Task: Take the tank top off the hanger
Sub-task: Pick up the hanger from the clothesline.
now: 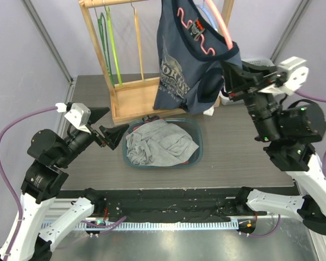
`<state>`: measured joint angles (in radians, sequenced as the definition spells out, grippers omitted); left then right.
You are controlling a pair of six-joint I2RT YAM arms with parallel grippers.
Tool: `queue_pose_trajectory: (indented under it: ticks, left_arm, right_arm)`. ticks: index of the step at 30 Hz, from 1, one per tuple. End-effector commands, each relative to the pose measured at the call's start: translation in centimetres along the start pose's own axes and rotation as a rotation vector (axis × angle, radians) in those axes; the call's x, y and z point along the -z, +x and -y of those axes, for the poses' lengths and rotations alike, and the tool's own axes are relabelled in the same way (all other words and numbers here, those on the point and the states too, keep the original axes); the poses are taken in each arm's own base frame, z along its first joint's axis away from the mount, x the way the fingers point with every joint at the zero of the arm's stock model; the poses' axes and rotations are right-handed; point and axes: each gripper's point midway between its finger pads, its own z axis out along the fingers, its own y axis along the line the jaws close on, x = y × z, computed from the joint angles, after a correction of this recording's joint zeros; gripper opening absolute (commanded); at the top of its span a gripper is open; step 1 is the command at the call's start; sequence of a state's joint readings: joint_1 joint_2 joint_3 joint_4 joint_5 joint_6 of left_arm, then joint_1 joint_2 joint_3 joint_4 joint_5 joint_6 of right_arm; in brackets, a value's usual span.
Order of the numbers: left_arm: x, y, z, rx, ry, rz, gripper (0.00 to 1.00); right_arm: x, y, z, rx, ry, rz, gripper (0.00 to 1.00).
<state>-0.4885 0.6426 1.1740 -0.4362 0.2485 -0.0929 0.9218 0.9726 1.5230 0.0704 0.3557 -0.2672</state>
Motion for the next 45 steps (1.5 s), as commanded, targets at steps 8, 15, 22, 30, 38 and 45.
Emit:
queue_pose_trajectory:
  ticks: [8,15,22,30,38,45]
  left_arm:
    - [-0.8,-1.6,0.5,-0.002,0.038,0.054,0.94]
    - [-0.6,-2.0,0.7,0.003,0.048,0.067,0.93]
    - [-0.2,-2.3,0.7,0.000,0.046,0.076,0.93]
    - [0.0,-2.3,0.9,-0.003,0.052,0.080,0.93]
    - [0.9,-4.3,1.4,-0.033,0.068,0.111,0.95]
    - [2.0,-6.3,2.8,-0.120,0.139,0.121,1.00]
  right_arm:
    - [3.3,-12.7,-0.2,-0.195,-0.165,0.298,0.01]
    - [4.3,-16.9,-1.5,-0.279,-0.289,0.398,0.01]
    - [4.2,-18.0,-2.4,-0.293,-0.341,0.425,0.01]
    - [3.0,-15.8,-2.7,-0.259,-0.313,0.371,0.01]
    - [2.5,-11.1,-2.8,-0.215,-0.277,0.217,0.01]
    - [4.2,-4.3,-3.3,-0.206,-0.268,0.016,0.01]
